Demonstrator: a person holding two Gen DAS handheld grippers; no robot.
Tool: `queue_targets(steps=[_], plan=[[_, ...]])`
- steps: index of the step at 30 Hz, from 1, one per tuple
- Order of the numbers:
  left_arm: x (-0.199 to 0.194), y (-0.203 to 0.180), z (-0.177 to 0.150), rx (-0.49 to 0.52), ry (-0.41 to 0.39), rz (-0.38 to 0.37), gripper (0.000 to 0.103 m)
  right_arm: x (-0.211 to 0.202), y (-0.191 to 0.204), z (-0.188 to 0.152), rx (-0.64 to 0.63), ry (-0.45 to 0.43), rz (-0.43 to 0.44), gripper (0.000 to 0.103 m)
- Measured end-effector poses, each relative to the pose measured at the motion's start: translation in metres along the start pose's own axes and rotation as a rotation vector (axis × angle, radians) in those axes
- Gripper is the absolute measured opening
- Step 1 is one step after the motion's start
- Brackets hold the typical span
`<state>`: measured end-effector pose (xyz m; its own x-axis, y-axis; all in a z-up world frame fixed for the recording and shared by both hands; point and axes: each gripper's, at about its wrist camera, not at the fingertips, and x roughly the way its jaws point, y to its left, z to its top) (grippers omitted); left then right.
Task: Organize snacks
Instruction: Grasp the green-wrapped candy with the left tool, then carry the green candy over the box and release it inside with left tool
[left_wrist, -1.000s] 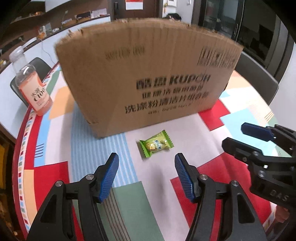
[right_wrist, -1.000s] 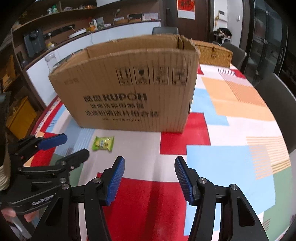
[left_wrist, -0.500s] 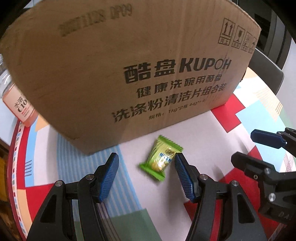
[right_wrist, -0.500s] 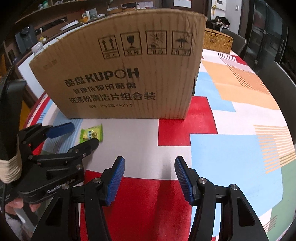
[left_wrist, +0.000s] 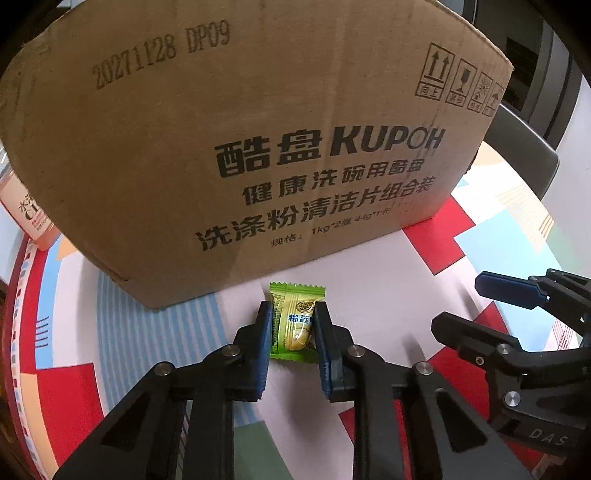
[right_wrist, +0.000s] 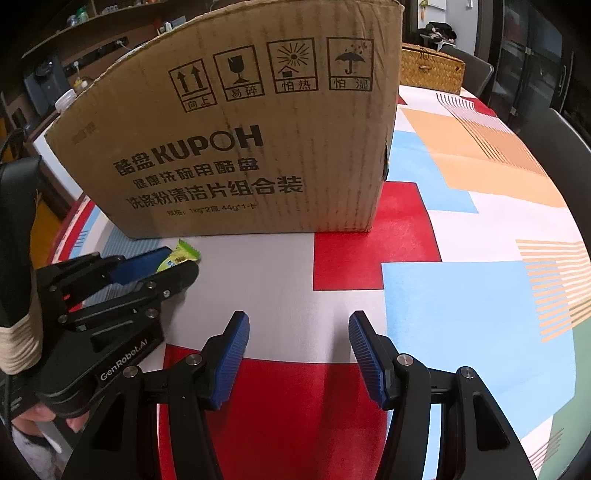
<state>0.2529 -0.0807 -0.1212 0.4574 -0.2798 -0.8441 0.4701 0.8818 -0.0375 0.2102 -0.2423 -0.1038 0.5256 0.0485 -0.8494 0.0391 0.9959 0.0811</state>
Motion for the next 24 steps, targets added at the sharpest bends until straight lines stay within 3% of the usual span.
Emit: queue_targets(steps=[11,24], plan=[[-0.034,-0.008,-0.015,-0.051,-0.018,-0.015,0.022,-0.009,-0.005,0.001,0.004,-0.029,-0.002,0.057],[-0.103,-0.004,-0.022,-0.081,-0.138,-0.002,0.022,-0.042,0.001,0.003,-0.01,-0.105,0.024,0.057]])
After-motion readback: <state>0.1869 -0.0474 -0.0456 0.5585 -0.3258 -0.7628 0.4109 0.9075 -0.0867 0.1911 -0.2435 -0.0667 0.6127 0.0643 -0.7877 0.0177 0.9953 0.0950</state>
